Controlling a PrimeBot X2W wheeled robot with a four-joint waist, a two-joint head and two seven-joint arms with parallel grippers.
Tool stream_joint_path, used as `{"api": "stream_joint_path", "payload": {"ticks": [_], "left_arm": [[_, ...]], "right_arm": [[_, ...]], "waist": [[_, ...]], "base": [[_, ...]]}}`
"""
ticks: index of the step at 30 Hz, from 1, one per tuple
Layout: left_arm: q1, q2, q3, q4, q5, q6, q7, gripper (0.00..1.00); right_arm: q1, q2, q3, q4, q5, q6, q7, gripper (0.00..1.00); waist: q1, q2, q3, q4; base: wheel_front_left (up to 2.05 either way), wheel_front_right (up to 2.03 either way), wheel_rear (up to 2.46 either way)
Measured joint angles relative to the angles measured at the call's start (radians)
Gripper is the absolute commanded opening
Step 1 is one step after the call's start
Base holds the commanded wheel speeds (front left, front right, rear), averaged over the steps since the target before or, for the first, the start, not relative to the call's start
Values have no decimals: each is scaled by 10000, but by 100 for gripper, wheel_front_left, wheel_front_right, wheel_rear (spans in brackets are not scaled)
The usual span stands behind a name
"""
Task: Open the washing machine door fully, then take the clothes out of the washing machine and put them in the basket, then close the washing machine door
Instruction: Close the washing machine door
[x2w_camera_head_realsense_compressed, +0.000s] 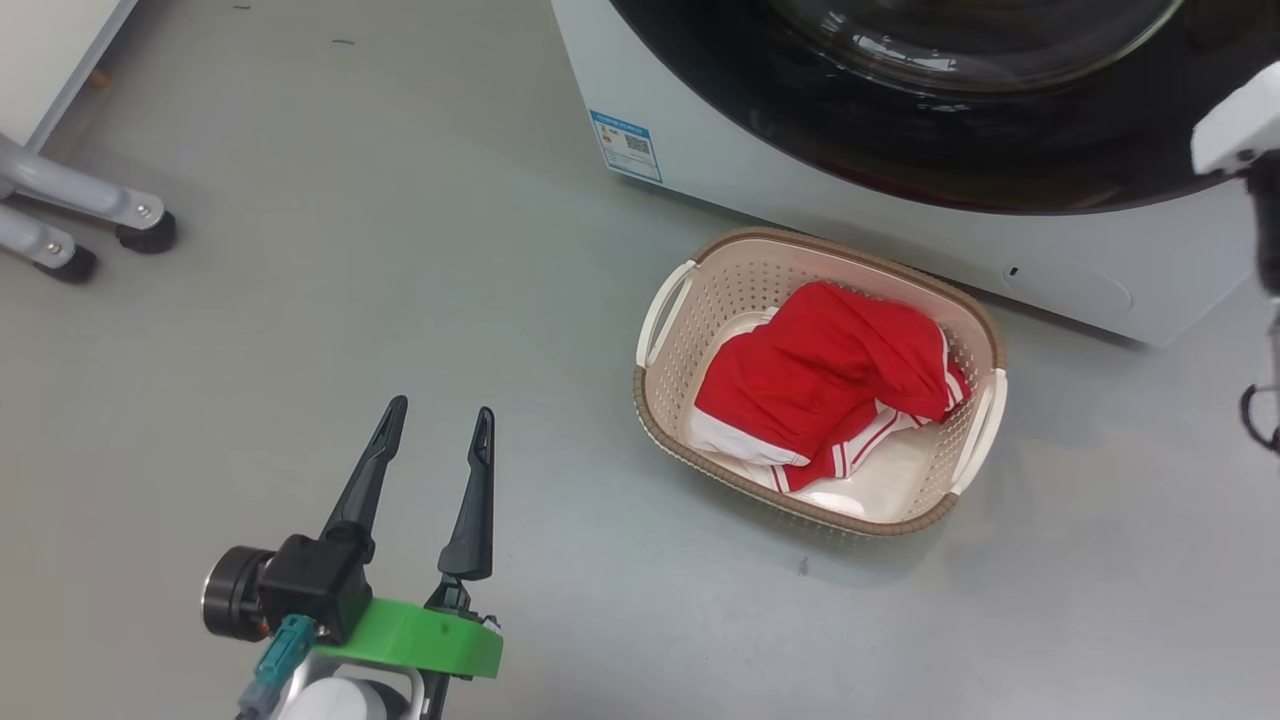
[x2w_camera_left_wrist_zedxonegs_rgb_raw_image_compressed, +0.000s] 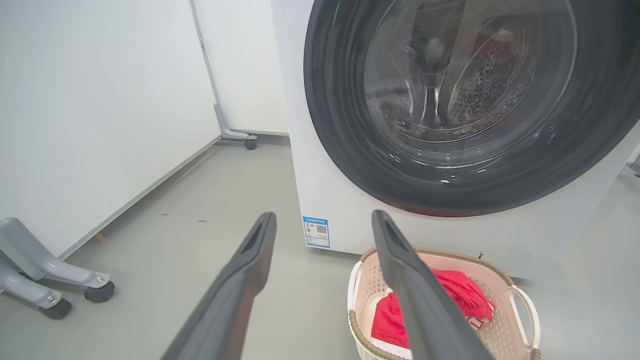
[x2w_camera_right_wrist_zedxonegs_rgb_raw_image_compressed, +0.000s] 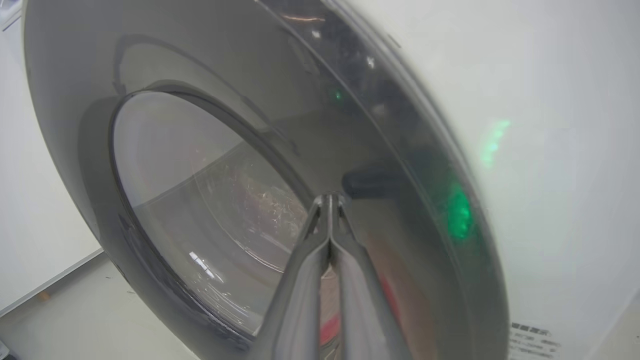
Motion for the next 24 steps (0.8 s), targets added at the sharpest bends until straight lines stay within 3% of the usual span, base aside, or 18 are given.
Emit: {"api": "stream_joint_path", "payload": {"ticks": [14, 20, 24], "left_arm": [[-95, 33, 102, 192, 25, -6, -2, 100], [-93, 174, 86, 364, 48, -61, -2, 100], [-83, 274, 84, 433, 48, -92, -2, 100]], "right_arm": [[2407, 966, 320, -575, 144, 67, -1432, 0], [3739, 1423, 489, -736, 23, -205, -1983, 0], [4440, 1825, 667, -918, 15, -299, -2094, 38]], "waist": [[0, 0, -523, -1000], [0, 0, -859, -1588], [0, 0, -1098, -2024]], "base": [[0, 0, 0], [0, 0, 0], [0, 0, 0]]}}
